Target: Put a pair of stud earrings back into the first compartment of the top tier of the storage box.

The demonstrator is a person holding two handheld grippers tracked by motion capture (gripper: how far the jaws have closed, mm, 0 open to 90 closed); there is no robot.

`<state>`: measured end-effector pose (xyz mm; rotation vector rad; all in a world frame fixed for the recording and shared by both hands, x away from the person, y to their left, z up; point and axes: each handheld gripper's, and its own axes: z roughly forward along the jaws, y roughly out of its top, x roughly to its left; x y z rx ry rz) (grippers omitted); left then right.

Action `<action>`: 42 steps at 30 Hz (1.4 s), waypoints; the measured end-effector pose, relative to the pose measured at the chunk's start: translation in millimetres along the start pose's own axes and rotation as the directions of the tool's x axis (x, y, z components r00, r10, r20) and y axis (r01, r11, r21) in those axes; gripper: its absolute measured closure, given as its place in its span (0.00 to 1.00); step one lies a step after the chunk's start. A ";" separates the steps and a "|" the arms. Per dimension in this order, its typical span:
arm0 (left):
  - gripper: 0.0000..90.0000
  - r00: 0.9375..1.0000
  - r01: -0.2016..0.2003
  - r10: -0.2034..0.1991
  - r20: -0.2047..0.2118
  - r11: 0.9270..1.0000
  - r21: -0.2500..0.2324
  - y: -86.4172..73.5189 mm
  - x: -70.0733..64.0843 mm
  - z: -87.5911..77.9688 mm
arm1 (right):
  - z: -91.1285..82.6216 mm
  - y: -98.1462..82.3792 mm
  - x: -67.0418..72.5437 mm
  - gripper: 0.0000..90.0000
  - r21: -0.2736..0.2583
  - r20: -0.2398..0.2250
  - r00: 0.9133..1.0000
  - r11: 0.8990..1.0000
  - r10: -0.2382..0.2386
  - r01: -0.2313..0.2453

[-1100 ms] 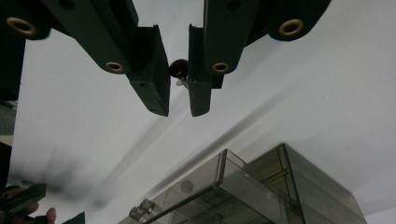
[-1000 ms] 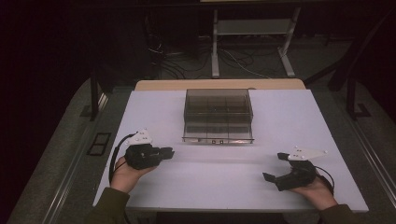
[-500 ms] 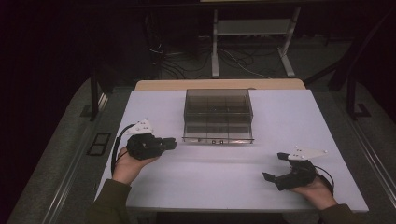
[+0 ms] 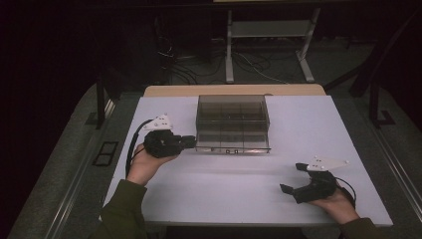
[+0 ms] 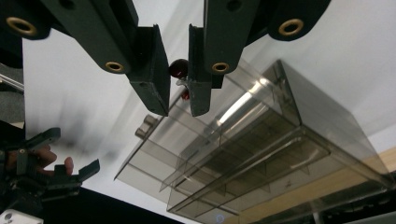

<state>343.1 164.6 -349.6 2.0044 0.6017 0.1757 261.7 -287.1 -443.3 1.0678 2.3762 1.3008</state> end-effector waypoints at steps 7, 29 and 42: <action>0.86 1.000 -0.007 0.007 -0.002 1.000 -0.004 12.5 5.1 12.1 | -0.2 0.0 -0.3 0.01 0.002 -0.001 1.000 1.000 -0.001 0.001; 0.86 1.000 0.007 -0.007 0.000 1.000 0.028 16.1 15.6 57.9 | -0.7 0.5 -0.1 0.00 -0.002 -0.006 1.000 1.000 -0.002 0.002; 0.86 1.000 -0.007 0.009 -0.021 0.992 0.123 8.0 15.7 75.7 | -1.3 0.4 -0.8 0.00 -0.005 -0.006 1.000 1.000 -0.004 0.004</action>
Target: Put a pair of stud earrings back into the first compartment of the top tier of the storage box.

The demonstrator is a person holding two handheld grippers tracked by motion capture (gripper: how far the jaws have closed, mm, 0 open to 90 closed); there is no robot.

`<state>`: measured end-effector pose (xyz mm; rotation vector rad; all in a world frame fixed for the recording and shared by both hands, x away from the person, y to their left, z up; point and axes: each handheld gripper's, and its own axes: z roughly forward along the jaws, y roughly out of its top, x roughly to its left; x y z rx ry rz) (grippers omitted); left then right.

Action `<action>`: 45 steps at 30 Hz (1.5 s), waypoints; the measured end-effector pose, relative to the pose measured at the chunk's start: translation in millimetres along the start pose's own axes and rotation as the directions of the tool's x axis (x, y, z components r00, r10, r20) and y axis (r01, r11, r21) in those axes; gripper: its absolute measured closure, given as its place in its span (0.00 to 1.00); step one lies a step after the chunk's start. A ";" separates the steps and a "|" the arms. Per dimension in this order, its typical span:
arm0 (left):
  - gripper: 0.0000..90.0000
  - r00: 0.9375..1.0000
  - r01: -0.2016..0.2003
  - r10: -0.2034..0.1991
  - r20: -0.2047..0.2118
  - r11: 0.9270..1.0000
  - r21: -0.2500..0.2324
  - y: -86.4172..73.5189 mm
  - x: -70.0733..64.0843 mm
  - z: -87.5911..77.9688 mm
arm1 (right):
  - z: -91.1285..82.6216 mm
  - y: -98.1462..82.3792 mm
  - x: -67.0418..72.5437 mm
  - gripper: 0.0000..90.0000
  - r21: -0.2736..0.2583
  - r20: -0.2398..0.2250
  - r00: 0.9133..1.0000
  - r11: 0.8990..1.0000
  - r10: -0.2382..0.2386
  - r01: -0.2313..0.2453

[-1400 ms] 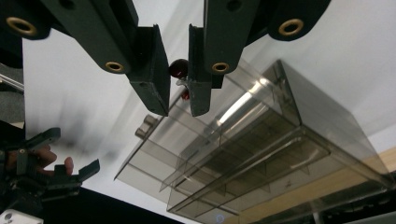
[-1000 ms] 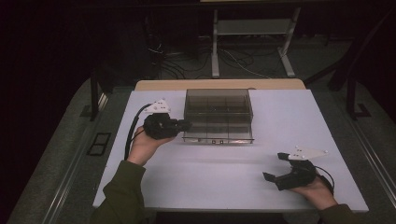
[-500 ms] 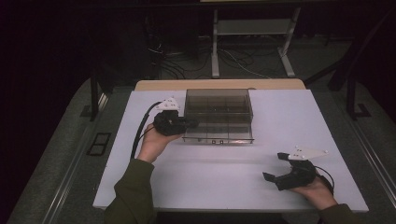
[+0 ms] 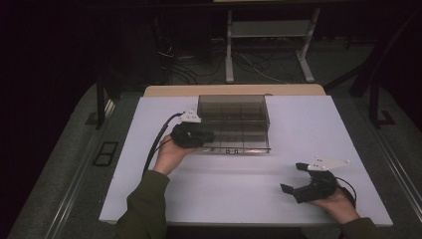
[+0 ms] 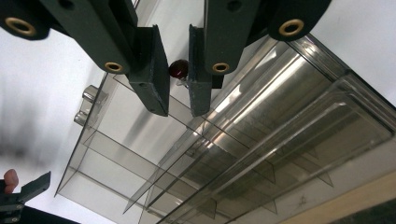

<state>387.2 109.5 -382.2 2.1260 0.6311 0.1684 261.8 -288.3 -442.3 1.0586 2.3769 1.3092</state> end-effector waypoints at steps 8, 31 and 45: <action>0.81 1.000 0.010 -0.010 0.001 1.000 -0.020 0.6 1.3 -1.8 | 0.4 0.4 -0.4 0.01 -0.001 -0.009 1.000 1.000 0.006 -0.006; 0.34 0.999 0.015 -0.017 -0.036 0.997 -0.071 1.5 -6.9 -23.5 | -2.4 0.6 -1.3 0.01 -0.011 -0.007 1.000 1.000 0.006 -0.006; 0.14 0.995 0.038 -0.048 -0.083 0.992 -0.117 -31.5 -13.6 -56.0 | 1.7 2.3 -3.3 0.00 -0.012 -0.012 1.000 1.000 0.009 -0.009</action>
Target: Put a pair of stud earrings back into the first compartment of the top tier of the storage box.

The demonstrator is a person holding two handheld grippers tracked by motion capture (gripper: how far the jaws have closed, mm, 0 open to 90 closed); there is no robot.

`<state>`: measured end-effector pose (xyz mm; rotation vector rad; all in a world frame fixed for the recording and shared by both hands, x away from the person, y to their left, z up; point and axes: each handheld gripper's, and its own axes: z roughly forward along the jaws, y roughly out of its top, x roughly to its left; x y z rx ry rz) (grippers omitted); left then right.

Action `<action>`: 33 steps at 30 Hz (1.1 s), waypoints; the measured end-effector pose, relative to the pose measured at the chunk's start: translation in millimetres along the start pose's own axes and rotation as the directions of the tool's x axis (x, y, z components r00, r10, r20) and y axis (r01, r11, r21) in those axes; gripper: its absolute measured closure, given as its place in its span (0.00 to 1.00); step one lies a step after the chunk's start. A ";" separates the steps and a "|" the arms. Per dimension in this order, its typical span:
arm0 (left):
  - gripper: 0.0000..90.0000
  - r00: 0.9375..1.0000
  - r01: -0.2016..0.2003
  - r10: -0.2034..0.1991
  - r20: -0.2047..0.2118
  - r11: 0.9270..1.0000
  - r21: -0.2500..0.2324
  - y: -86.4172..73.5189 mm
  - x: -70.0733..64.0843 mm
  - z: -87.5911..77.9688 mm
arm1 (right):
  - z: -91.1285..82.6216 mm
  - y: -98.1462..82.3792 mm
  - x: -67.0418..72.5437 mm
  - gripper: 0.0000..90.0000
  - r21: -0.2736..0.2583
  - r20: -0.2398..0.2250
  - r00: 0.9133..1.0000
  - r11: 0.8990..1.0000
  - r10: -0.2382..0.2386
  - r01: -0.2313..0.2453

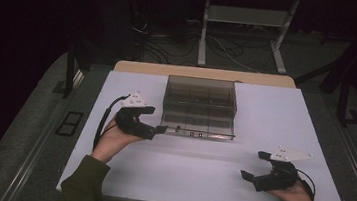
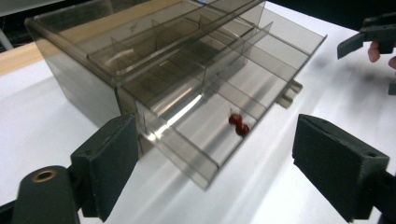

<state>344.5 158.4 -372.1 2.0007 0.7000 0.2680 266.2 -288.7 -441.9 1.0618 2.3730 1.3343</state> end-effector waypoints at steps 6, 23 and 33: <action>0.09 1.000 0.002 -0.002 -0.008 1.000 -0.001 -16.9 -4.7 -6.1 | -1.3 0.1 0.8 0.00 -0.001 0.005 1.000 1.000 0.001 -0.001; 0.00 1.000 0.021 -0.021 0.015 1.000 0.010 -63.4 -19.4 -9.5 | -2.7 -1.1 1.9 0.00 0.002 0.010 1.000 1.000 -0.001 0.001; 0.00 1.000 0.015 -0.015 0.013 0.999 0.042 -76.9 -25.7 -8.6 | -3.2 -2.3 1.6 0.00 0.001 0.016 1.000 1.000 -0.001 0.001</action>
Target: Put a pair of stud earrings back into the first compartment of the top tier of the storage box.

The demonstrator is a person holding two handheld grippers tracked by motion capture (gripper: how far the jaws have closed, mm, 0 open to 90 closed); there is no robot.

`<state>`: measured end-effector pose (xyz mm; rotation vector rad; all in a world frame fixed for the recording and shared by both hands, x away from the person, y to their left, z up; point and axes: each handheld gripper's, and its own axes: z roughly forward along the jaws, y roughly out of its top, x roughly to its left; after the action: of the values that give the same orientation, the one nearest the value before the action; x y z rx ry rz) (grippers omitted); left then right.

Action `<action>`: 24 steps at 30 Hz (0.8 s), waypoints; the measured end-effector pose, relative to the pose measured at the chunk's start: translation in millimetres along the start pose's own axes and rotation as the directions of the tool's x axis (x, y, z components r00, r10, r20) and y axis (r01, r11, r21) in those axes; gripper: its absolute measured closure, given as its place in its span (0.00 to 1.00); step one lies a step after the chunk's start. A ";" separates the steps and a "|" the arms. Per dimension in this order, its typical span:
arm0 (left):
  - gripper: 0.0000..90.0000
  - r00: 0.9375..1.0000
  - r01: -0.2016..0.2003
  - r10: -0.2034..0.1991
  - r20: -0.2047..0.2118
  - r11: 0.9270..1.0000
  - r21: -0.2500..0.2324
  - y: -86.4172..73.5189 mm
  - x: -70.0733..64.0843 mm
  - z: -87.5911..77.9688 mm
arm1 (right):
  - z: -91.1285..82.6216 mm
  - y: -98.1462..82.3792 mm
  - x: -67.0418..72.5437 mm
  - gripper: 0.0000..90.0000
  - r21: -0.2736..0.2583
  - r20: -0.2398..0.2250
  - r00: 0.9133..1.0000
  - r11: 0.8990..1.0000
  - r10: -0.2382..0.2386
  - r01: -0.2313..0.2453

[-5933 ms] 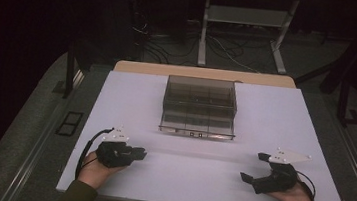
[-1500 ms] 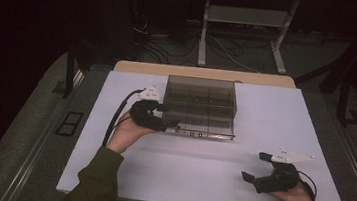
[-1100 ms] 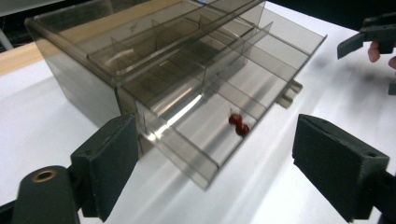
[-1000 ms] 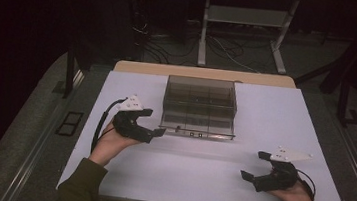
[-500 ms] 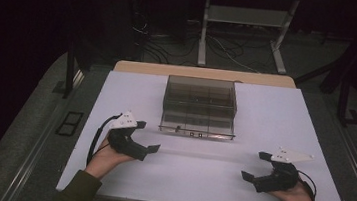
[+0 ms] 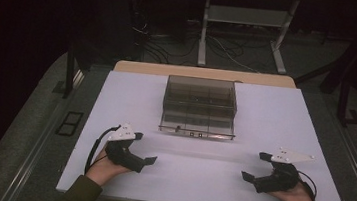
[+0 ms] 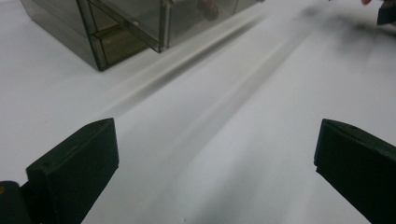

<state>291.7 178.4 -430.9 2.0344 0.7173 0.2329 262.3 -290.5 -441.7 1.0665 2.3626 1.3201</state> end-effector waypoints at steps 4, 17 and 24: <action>0.00 1.000 -0.007 0.007 -0.001 1.000 0.017 -2.6 -1.7 2.3 | -1.3 -0.7 -0.2 0.00 0.001 0.004 1.000 1.000 0.005 -0.005; 0.00 1.000 -0.028 0.029 -0.002 0.999 0.025 -1.9 -3.8 3.9 | -1.5 -1.1 0.1 0.00 0.003 0.002 1.000 1.000 0.005 -0.005; 0.00 1.000 -0.025 0.025 0.001 0.999 0.022 -1.8 -3.1 3.1 | -1.7 -1.2 0.1 0.00 0.000 0.003 1.000 1.000 0.005 -0.005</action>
<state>289.7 175.1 -433.7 2.0652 0.6965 0.2398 260.8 -291.9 -441.7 1.0752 2.3594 1.3187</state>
